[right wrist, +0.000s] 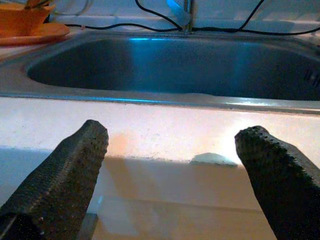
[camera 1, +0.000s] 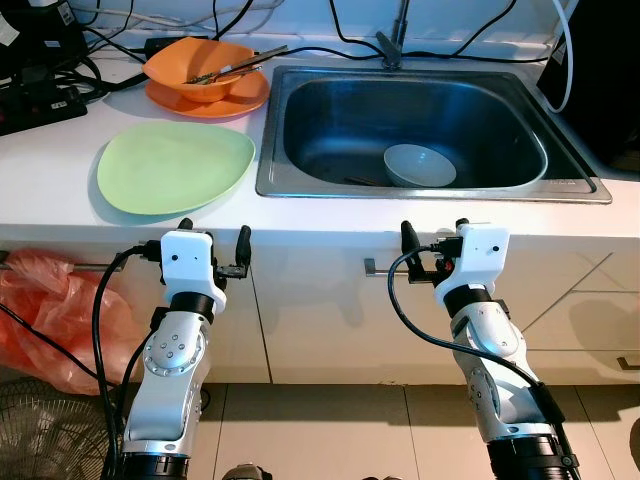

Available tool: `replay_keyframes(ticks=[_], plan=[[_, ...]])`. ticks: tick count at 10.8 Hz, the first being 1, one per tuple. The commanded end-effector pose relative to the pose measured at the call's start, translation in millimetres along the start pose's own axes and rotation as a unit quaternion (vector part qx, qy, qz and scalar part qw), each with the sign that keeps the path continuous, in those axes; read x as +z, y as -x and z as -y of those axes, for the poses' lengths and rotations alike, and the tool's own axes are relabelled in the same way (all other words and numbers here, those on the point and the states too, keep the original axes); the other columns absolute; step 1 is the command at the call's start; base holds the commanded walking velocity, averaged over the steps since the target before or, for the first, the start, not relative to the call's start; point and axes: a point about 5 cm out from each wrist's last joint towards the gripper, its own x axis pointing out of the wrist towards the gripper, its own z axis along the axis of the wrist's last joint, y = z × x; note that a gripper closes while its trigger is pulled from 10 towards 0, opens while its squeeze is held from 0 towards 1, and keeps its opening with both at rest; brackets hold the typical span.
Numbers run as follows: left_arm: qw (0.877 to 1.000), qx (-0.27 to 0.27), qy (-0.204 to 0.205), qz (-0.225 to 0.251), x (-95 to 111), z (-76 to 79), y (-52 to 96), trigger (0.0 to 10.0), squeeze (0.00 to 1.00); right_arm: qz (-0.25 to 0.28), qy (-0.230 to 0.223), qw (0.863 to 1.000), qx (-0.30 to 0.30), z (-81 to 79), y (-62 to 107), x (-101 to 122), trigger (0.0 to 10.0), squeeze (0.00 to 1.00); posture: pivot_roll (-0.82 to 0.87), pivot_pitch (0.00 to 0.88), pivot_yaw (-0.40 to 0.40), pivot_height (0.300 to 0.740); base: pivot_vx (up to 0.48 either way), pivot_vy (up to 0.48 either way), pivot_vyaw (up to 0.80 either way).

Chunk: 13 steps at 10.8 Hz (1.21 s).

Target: Kitchen organization

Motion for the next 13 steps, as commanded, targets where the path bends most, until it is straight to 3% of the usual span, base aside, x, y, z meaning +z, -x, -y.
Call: replay_keyframes(ticks=[1,13], plan=[[1.0,0.001,-0.007,0.003,0.5,0.3,-1.3,10.0,0.0,0.002,-0.001,1.0,-0.006,1.2,-1.0,0.6,10.0,1.0,0.1,0.081,0.005,0.74,0.0,0.0,0.0],[1.0,0.001,-0.013,0.006,2.1,-1.1,-1.5,10.0,0.0,0.002,-0.002,1.0,-0.005,-1.7,-2.4,-0.9,10.0,1.0,0.11,0.082,0.01,0.74,0.0,0.0,0.0]])
